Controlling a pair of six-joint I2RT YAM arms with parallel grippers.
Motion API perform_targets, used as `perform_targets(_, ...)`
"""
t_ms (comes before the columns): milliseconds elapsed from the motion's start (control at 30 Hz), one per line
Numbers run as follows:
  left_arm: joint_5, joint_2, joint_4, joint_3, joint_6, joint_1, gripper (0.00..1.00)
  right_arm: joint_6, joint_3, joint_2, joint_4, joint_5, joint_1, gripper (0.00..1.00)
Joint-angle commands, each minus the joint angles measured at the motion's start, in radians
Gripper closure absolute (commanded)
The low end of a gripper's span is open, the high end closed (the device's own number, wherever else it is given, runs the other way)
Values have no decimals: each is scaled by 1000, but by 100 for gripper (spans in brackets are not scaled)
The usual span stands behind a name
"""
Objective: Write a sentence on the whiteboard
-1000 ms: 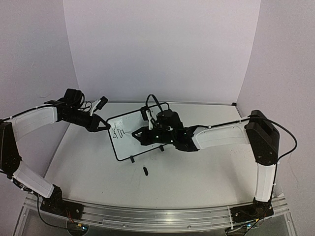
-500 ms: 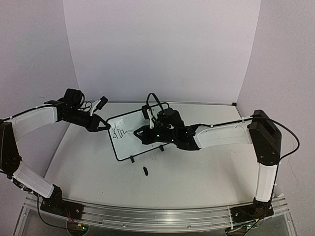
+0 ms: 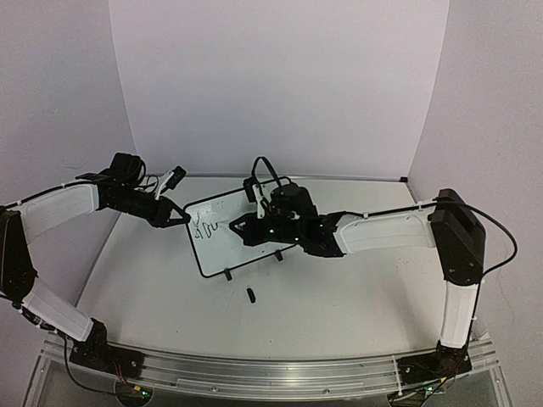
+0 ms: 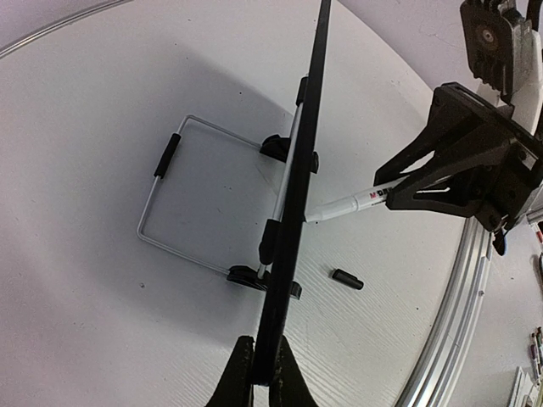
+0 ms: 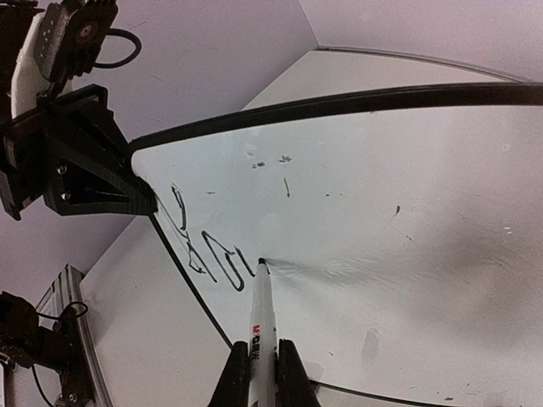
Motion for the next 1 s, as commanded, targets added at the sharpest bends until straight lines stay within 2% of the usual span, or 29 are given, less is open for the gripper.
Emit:
perform_targets(0,-102,4,-12,28,20,8,100,-8,37,-43,40,30,-10,100)
perform_targets(967,-102,9,-12,28,20,8,100,20,-40,-13,51,24,-11,100)
